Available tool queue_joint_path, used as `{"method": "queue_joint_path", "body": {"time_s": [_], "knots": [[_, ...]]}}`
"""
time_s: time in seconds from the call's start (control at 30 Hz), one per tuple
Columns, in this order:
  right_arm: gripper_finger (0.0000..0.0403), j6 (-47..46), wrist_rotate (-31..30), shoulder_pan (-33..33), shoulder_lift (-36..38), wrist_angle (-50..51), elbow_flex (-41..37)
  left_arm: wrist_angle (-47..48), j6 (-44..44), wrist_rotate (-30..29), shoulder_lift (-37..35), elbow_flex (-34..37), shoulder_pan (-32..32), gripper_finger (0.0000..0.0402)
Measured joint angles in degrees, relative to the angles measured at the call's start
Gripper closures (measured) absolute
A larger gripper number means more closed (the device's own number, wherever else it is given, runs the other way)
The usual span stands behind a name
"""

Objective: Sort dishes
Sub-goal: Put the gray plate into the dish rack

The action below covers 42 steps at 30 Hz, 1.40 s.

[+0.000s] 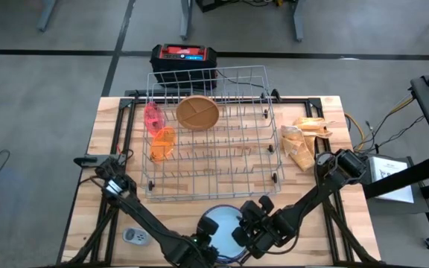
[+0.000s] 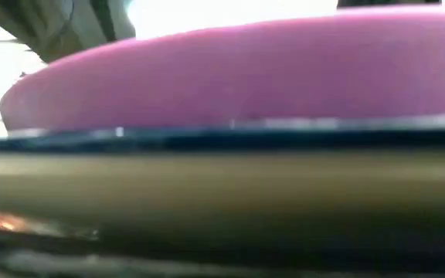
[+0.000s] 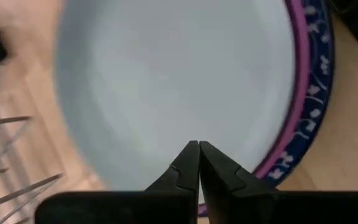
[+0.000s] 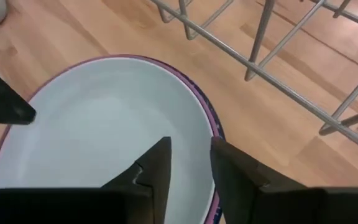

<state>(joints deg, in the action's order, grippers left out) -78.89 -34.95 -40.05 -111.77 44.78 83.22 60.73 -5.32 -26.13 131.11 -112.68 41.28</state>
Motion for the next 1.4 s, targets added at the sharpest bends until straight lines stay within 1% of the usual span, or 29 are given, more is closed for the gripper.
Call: {"method": "queue_joint_path", "body": {"time_s": [0.23, 0.4, 0.63, 0.7, 0.8, 0.9, 1.0, 1.23, 1.3, 1.4], "knots": [[0.0278, 0.26, 3.89, -0.17, 0.00, -0.27, 0.00, -0.83, 0.33, 1.20, 2.48, 0.04, -0.03, 0.0401], [0.0272, -0.43, 3.72, -0.28, 0.00, -0.27, 0.00, -1.45, 0.52, 0.73, 3.46, 0.05, -0.46, 0.0401], [0.0277, 2.55, 3.31, -0.44, 0.00, -0.29, -0.39, -2.34, 0.39, -4.27, 3.89, 1.90, -0.50, 0.0401], [0.0279, 3.04, 2.98, -0.66, 0.00, -0.31, -0.39, -3.29, 0.12, -6.81, 3.89, 3.02, -0.47, 0.0401], [0.0278, 3.36, 2.06, -0.94, 0.00, -0.30, -0.39, -6.89, 0.11, -10.93, 3.89, 5.35, -0.69, 0.0401], [0.0272, 3.10, 1.89, -0.98, 0.00, -0.14, -0.40, -11.01, 0.28, -12.34, 3.58, 7.77, -1.22, 0.0401], [0.0268, 2.96, 1.42, -0.94, 0.00, -0.01, -0.42, -12.38, -0.01, -14.65, 3.55, 8.92, -1.27, 0.0401], [0.0271, 2.62, -0.98, -0.92, 0.38, 0.48, -0.31, -12.72, -0.48, -15.08, 3.59, 9.26, -1.60, 0.0401], [0.0276, 1.92, -1.13, -1.11, 0.77, 2.30, 0.95, -12.63, -0.73, -15.01, 3.59, 9.33, -1.62, 0.0401], [0.0284, -1.32, -1.32, -1.81, 1.03, 8.58, 3.54, -12.59, -0.84, -15.01, 3.59, 9.35, -1.63, 0.0401]]}}
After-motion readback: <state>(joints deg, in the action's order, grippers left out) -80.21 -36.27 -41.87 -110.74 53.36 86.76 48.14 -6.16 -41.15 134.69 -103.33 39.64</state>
